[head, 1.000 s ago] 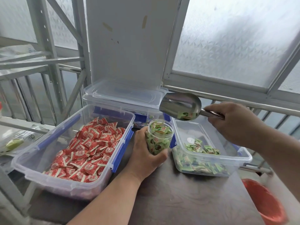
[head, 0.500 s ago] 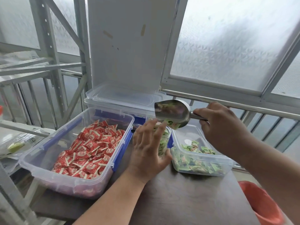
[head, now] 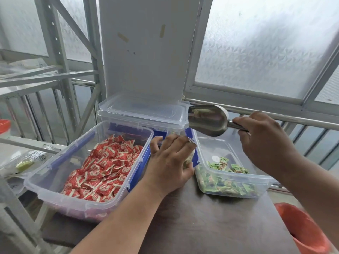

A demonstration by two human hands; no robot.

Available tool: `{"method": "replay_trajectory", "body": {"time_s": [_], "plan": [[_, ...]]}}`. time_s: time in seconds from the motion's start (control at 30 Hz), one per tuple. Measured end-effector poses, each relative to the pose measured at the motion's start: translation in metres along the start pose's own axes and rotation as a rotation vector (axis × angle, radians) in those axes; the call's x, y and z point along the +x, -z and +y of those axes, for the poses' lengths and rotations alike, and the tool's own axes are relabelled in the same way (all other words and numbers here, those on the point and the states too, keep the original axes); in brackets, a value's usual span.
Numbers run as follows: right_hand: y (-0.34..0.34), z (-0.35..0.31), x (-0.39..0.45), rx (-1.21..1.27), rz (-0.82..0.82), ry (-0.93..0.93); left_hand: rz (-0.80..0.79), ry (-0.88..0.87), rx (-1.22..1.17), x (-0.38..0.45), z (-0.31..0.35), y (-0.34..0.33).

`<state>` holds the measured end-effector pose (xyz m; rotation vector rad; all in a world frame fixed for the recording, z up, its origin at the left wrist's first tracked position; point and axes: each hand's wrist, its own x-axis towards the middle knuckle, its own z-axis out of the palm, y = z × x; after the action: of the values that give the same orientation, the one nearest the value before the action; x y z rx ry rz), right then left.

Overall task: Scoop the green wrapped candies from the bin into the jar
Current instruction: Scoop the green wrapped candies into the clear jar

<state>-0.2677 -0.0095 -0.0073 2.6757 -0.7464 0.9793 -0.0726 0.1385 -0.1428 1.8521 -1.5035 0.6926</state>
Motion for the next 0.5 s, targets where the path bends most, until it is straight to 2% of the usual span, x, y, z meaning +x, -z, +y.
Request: {"method": "replay_trajectory", "body": {"time_s": [0.2, 0.37, 0.5], "plan": [[-0.033, 0.032, -0.006, -0.061, -0.058, -0.151, -0.049, 0.090, 0.012, 0.006, 0.011, 0.002], [-0.069, 0.049, -0.020, -0.061, -0.315, -0.356, -0.087, 0.080, -0.064, 0.006, 0.006, 0.001], [-0.086, 0.061, -0.022, -0.042, -0.498, -0.485, 0.024, 0.060, -0.102, -0.008, 0.001, -0.007]]}}
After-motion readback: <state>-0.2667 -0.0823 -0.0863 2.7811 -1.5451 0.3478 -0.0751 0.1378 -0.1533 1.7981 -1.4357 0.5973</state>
